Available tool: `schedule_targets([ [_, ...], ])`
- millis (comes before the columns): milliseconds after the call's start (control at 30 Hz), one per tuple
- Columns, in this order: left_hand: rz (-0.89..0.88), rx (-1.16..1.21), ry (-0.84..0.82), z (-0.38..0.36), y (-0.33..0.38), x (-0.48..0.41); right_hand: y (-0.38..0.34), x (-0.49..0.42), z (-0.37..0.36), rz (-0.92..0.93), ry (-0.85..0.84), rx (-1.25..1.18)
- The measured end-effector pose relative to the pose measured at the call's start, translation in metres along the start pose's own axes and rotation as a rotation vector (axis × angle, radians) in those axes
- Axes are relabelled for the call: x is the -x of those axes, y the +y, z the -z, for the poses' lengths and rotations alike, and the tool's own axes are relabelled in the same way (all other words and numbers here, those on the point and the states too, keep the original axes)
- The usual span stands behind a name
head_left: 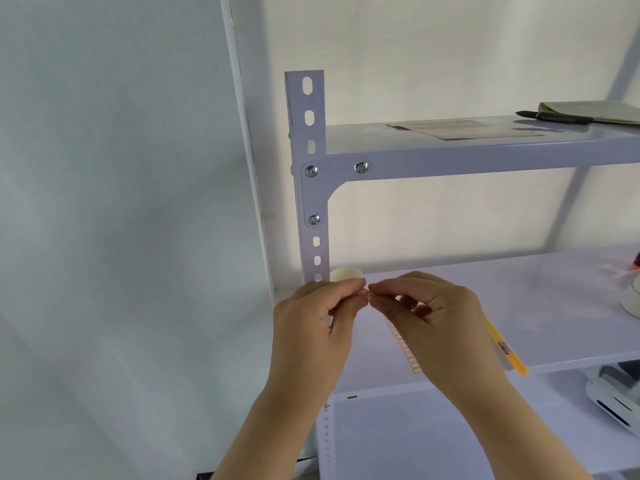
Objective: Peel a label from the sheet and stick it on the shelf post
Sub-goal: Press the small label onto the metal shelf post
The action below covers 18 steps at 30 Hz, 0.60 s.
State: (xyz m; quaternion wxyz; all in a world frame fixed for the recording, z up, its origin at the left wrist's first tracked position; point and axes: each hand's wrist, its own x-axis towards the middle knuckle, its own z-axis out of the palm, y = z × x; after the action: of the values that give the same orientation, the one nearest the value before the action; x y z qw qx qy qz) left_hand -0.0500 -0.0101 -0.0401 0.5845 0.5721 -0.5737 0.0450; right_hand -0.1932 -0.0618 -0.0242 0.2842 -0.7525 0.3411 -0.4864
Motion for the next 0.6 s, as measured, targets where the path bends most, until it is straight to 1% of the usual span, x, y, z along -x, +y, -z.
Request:
schedule_targets([
  [167, -0.115, -0.101, 0.034, -0.004, -0.003, 0.0, 0.003, 0.001, -0.002, 0.025, 0.047, 0.049],
  [400, -0.138, -0.155, -0.018, -0.008, -0.007, -0.001, 0.007, -0.001, -0.003, 0.084, 0.055, 0.179],
  [500, -0.093, -0.14, -0.052, -0.011, -0.01, -0.001, 0.006, -0.001, -0.006, 0.043, 0.052, 0.207],
  [600, 0.079, -0.004, -0.079, -0.012, -0.008, 0.002, 0.004, 0.0, -0.009, -0.125, 0.072, 0.064],
])
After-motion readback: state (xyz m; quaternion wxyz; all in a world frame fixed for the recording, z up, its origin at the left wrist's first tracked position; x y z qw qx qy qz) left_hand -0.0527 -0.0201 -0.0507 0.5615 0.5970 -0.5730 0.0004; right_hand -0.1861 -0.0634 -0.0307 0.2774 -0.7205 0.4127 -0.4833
